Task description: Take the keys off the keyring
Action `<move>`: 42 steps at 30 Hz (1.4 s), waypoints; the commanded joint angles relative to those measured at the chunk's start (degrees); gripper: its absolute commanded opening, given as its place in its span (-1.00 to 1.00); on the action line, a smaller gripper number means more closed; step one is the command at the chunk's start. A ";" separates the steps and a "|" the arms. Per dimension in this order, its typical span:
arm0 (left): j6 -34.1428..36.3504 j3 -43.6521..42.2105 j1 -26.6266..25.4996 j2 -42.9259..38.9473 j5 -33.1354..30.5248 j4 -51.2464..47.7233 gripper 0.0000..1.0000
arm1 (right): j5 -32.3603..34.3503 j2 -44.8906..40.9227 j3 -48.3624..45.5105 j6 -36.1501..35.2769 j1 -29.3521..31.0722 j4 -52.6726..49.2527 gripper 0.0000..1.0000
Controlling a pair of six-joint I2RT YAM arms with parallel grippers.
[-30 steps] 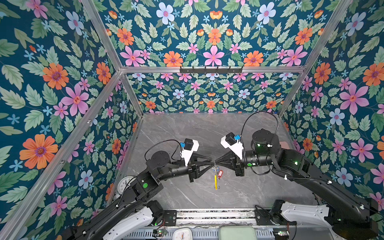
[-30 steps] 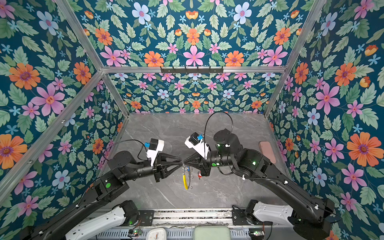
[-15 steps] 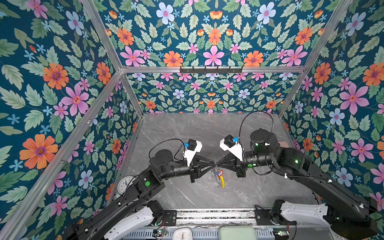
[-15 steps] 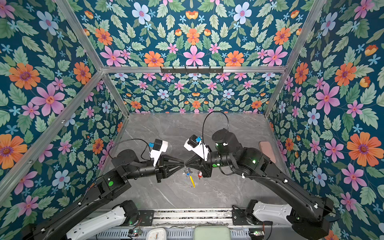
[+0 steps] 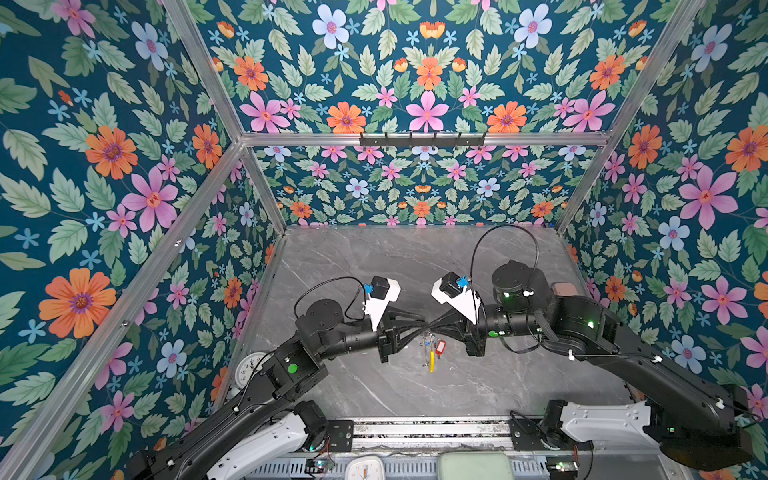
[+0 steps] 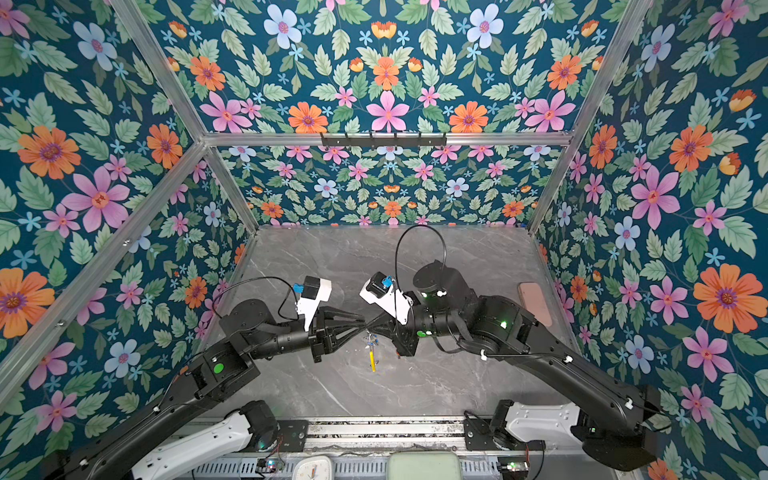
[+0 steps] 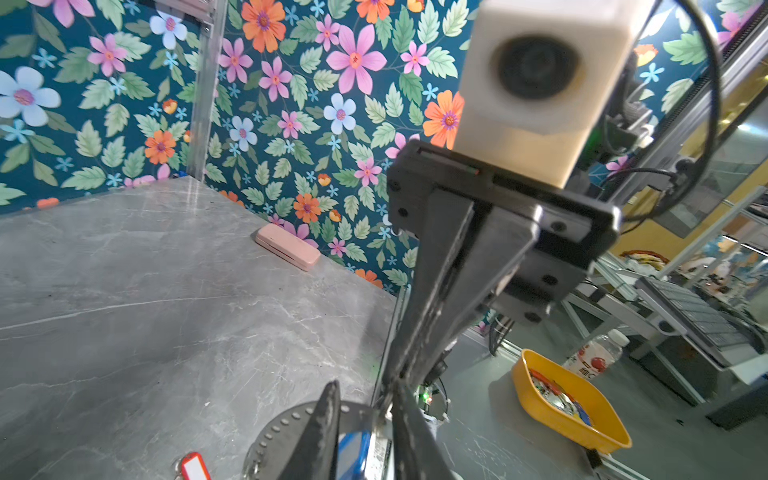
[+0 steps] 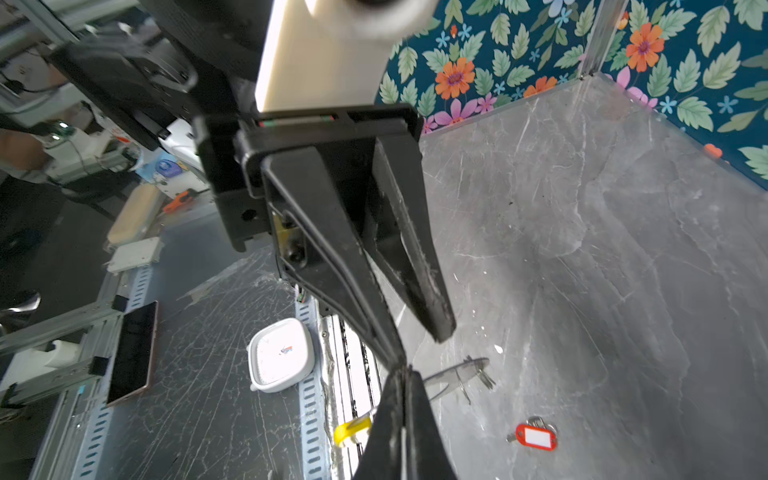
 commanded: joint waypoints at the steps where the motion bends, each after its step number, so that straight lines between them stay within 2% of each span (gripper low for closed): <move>1: 1.21 -0.17 -0.02 -1.61 -6.53 -0.56 -0.48 | 13.20 1.14 1.42 -0.27 2.25 -1.18 -1.00; 5: 1.30 -1.26 -0.04 -3.44 -12.16 -1.87 -0.41 | 18.14 1.62 1.06 0.36 2.54 -0.28 -1.00; 9: 1.15 -2.44 -0.02 -4.41 -13.53 -1.81 -0.40 | 22.29 1.72 0.63 0.38 3.42 1.08 -1.00; 15: 1.32 -2.85 0.00 -4.27 -12.29 -1.24 -0.35 | 23.00 1.52 -0.19 0.37 3.51 2.50 -1.00; 25: 2.87 -1.91 -0.04 -1.81 -5.74 -0.50 -0.34 | 20.86 0.96 -1.46 -0.89 3.45 2.81 -1.00; 29: 3.42 -1.65 -0.06 -1.53 -3.69 -0.11 -0.34 | 14.39 -1.80 -4.55 -3.29 2.72 5.34 -1.00; 33: 3.43 -1.91 0.05 -1.39 -1.17 0.88 -0.34 | -5.54 -6.49 -10.21 -3.01 -3.96 11.43 -1.00; 36: 2.73 -2.42 0.05 -1.28 1.43 2.59 -0.34 | -16.06 -8.83 -13.48 -2.28 -7.51 15.85 -1.00; 42: 1.68 -2.45 0.05 0.52 6.38 4.24 -0.33 | -24.44 -9.15 -14.17 -2.65 -8.27 16.85 -1.00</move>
